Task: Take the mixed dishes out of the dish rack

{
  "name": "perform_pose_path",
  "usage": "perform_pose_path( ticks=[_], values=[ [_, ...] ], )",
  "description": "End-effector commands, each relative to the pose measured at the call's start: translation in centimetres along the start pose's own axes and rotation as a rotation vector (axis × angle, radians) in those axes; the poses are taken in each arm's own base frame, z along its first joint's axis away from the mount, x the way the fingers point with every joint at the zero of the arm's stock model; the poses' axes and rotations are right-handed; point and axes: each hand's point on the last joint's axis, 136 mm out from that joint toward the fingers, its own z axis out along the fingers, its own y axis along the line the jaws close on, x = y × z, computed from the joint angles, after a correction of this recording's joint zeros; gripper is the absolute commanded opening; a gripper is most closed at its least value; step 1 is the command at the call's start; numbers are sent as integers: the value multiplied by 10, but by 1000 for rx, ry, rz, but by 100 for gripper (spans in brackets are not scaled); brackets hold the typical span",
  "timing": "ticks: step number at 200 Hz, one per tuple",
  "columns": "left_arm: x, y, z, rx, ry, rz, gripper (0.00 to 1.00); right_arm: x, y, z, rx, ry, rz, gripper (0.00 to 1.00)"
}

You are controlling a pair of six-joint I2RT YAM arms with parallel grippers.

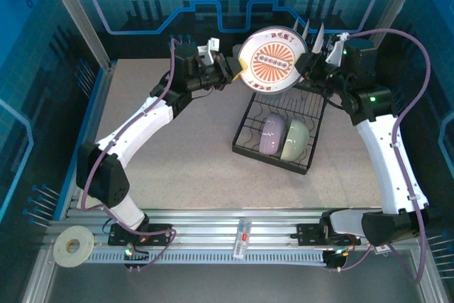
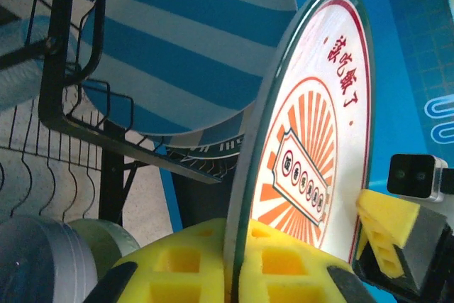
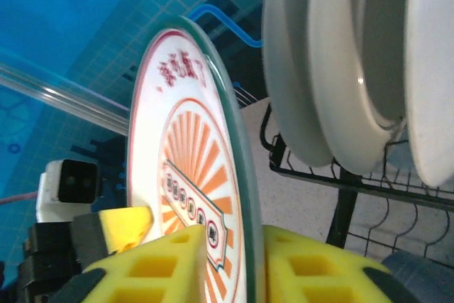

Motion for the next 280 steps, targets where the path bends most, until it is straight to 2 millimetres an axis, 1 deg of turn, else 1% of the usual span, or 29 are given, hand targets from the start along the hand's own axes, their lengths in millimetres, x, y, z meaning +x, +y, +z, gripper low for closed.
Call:
perform_pose_path(
  ticks=[1, 15, 26, 29, 55, 67, 84, 100, 112, 120, 131, 141, 147, 155, 171, 183, 194, 211, 214, 215, 216, 217, 228, 234, 252, 280],
  values=[
    [1, -30, -14, 86, -19, -10, 0, -16, 36, -20, -156, -63, -58, 53],
    [-3, -37, -19, 93, -45, 4, 0, -22, 42, -21, -187, -57, -63, 76],
    [-7, -41, -23, 94, -68, 13, 0, -27, 46, -24, -195, -68, -82, 96],
    [-8, -42, -24, 96, -75, 15, 0, -28, 47, -24, -196, -75, -87, 99],
    [-23, -47, -29, 101, -133, 5, 0, -42, 51, -30, -182, -143, -126, 100],
    [-34, -49, -36, 99, -160, 11, 0, -47, 50, -33, -174, -156, -133, 100],
    [-56, -42, -48, 69, -219, 17, 0, -51, 47, -36, -161, -152, -131, 100],
    [-79, -36, -60, 46, -271, 30, 0, -50, 47, -40, -170, -161, -140, 100],
    [-93, -30, -69, 8, -319, 66, 0, -51, 45, -43, -212, -166, -90, 100],
    [-101, -18, -75, -48, -352, 68, 0, -54, 46, -46, -273, -166, -42, 100],
    [-112, -2, -83, -83, -388, 51, 0, -56, 41, -45, -339, -155, 42, 100],
    [-121, 11, -92, -104, -417, 43, 0, -57, 33, -43, -352, -152, 97, 100],
    [-126, 22, -96, -128, -433, 33, 0, -56, 28, -43, -335, -155, 115, 100],
    [-131, 32, -103, -147, -453, 37, 0, -53, 25, -44, -304, -152, 116, 100],
    [-140, 61, -116, -213, -486, 39, 0, -46, 24, -51, -195, -160, 46, 100],
    [-147, 85, -124, -258, -497, 33, 0, -50, 25, -60, -148, -193, 9, 100],
    [-154, 108, -130, -286, -504, 19, 0, -54, 22, -63, -143, -221, 20, 100],
    [-166, 146, -132, -303, -493, -13, 0, -57, 20, -66, -199, -282, 31, 100],
    [-168, 153, -132, -305, -491, -27, 0, -56, 16, -64, -206, -294, 36, 100],
    [-169, 154, -132, -303, -489, -29, 0, -59, 20, -67, -217, -307, 31, 100],
    [-170, 156, -132, -302, -486, -33, 0, -56, 15, -64, -212, -304, 38, 100],
    [-170, 158, -132, -301, -485, -36, 0, -56, 15, -64, -214, -310, 39, 100],
    [-176, 179, -133, -304, -477, -63, 0, -58, 14, -68, -249, -357, 43, 100],
    [-179, 190, -134, -316, -475, -72, 0, -57, 14, -68, -250, -353, 45, 100],
    [-184, 226, -133, -363, -462, -111, 0, -46, 10, -62, -175, -269, 5, 100],
    [-191, 271, -130, -392, -450, -178, 0, -34, -3, -67, -8, -236, -83, 100]
  ],
)
